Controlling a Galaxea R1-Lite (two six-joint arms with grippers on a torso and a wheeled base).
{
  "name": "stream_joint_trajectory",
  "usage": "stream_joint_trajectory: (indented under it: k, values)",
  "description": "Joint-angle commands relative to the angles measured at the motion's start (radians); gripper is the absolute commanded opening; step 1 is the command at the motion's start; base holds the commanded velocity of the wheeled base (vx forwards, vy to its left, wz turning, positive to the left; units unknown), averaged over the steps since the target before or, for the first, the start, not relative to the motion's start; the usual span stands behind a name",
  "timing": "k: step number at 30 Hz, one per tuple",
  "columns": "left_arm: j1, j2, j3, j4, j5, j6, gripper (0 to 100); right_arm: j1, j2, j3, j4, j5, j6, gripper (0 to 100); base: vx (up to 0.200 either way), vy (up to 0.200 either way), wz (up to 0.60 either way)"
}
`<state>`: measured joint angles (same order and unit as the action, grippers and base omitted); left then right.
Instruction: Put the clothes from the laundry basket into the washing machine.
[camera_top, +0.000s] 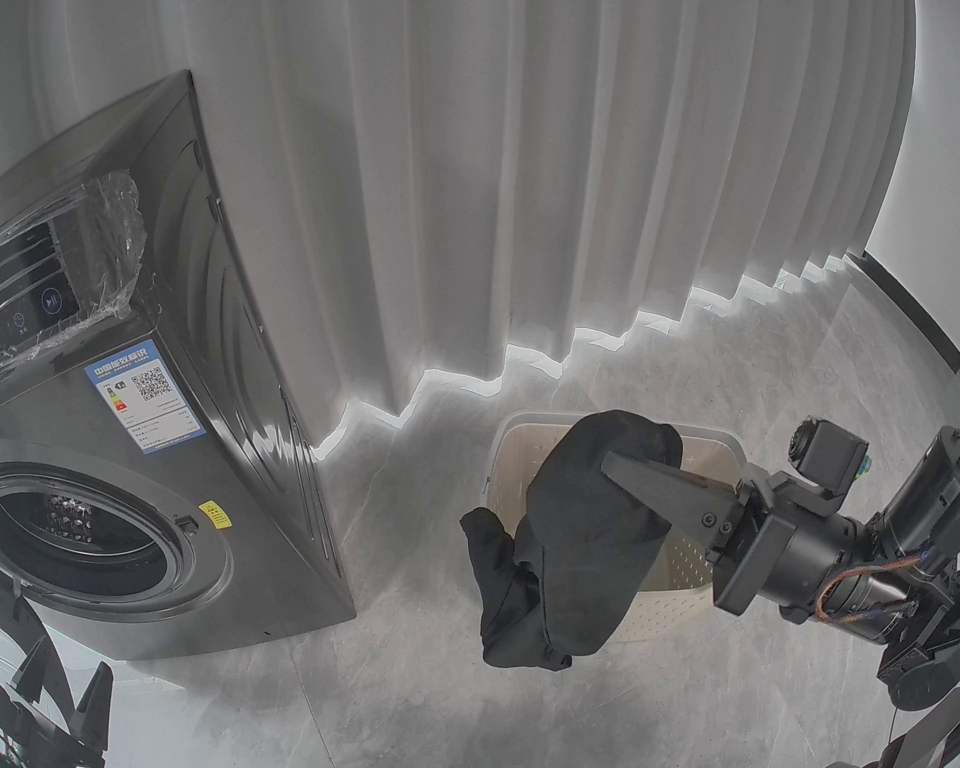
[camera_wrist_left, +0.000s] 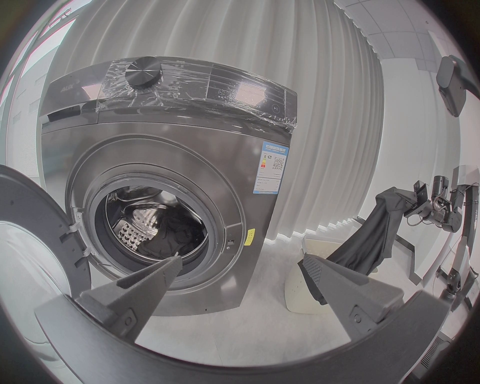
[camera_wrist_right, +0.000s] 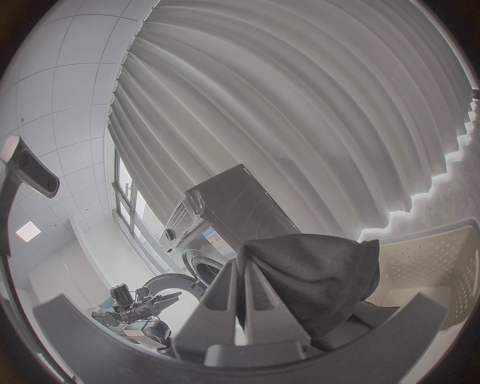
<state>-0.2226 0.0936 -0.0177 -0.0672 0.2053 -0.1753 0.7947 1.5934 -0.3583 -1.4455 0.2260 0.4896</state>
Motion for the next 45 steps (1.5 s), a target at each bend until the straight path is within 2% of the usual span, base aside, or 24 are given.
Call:
stream_joint_trajectory:
  k: [1,4,10,13,14,17,22,26,31,45]
  values:
    - [0.0,0.001,0.018,0.0,0.002,0.0,100,0.003,-0.016,-0.005,0.001,0.004,0.0,0,-0.2,0.0,0.0]
    - [0.0,0.001,0.018,0.0,0.002,0.0,100,0.008,-0.015,-0.005,0.001,0.004,0.0,0,-0.2,0.0,0.0]
    - [0.0,0.001,0.018,0.0,0.002,0.0,100,0.014,-0.009,-0.018,-0.006,0.015,0.0,0,0.0,0.0,0.0]
    - [0.0,0.001,0.018,0.0,0.002,0.002,100,0.017,-0.01,-0.01,-0.001,0.038,0.001,0,0.0,0.0,0.0]
    - [0.0,0.001,0.018,0.0,0.002,0.0,100,0.011,-0.009,-0.01,0.001,0.07,0.004,0,-0.2,0.0,0.0]
    - [0.0,0.001,0.018,0.0,0.002,0.0,100,0.006,-0.007,-0.004,0.001,0.099,0.009,0,-0.2,0.0,0.0]
    - [0.0,0.001,0.018,0.0,0.002,0.0,100,-0.018,0.023,-0.013,-0.003,0.098,0.011,0,-0.2,0.0,0.0]
    - [0.0,0.001,0.018,0.0,0.002,0.002,100,-0.043,0.042,-0.027,-0.012,0.098,0.011,0,0.0,0.0,0.0]
    - [0.0,0.001,0.018,0.0,0.002,0.0,100,-0.043,0.046,-0.027,-0.003,0.098,0.012,0,0.0,0.0,0.0]
    - [0.0,0.001,0.018,0.0,0.003,0.0,100,-0.026,0.045,-0.027,-0.003,0.099,0.012,0,-0.2,0.0,0.0]
